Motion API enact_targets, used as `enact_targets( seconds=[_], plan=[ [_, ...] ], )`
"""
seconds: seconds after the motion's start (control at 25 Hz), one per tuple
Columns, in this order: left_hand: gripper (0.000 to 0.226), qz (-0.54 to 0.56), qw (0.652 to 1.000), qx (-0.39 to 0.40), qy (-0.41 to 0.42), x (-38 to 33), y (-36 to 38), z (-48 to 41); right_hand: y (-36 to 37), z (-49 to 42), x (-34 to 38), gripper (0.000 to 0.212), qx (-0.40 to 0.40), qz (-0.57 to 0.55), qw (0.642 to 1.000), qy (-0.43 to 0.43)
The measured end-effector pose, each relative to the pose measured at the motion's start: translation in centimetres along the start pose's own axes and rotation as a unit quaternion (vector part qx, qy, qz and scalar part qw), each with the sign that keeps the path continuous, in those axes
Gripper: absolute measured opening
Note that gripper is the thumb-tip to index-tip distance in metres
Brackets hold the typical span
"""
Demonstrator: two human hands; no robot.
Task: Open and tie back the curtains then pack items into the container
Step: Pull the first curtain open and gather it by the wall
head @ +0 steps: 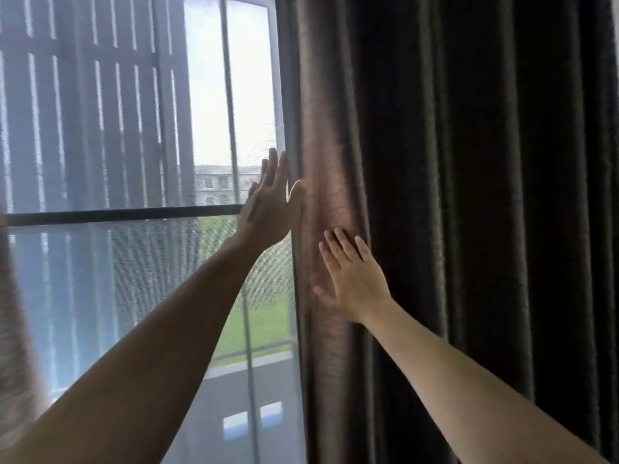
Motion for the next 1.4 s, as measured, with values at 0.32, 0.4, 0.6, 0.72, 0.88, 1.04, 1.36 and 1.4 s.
enact_targets(
  seconds=[0.32,0.4,0.6,0.72,0.88,1.04,1.36,1.4],
  plan=[
    [0.061,0.115,0.988,0.001,0.101,-6.7,11.0,-10.7,6.6,-1.0,-8.8,0.084,0.037,0.14,0.984,0.101],
    [0.067,0.124,0.984,0.018,0.123,-8.6,13.7,-13.4,7.8,-0.9,-11.7,0.087,0.053,0.162,0.977,0.126],
    [0.084,0.136,0.976,0.012,0.169,-12.4,18.0,-18.5,11.8,0.2,-17.7,0.097,0.081,0.206,0.958,0.184],
    [0.081,0.155,0.969,0.016,0.191,-15.1,20.1,-21.3,13.3,0.6,-21.2,0.103,0.087,0.214,0.945,0.23],
    [0.085,0.194,0.952,0.02,0.236,-19.7,23.0,-24.0,14.0,1.9,-26.4,0.106,0.081,0.256,0.925,0.269],
    [0.092,0.21,0.946,0.017,0.245,-25.0,27.4,-26.9,15.8,4.3,-33.2,0.108,0.099,0.294,0.908,0.281],
    [0.091,0.231,0.945,0.015,0.232,-35.2,36.4,-34.8,19.9,6.1,-47.8,0.113,0.068,0.265,0.916,0.293],
    [0.09,0.227,0.947,0.01,0.227,-36.1,37.6,-35.6,20.5,6.2,-49.4,0.113,0.06,0.264,0.918,0.288]
  ],
)
Point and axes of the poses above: each hand's wrist, its own z-axis away from the middle knuckle, its own y-axis out of the palm, x = y × z, the point moved 5 cm from there along -z, towards the middle knuckle, and after that the axes turned 14 degrees about x, right-handed, at the moved point
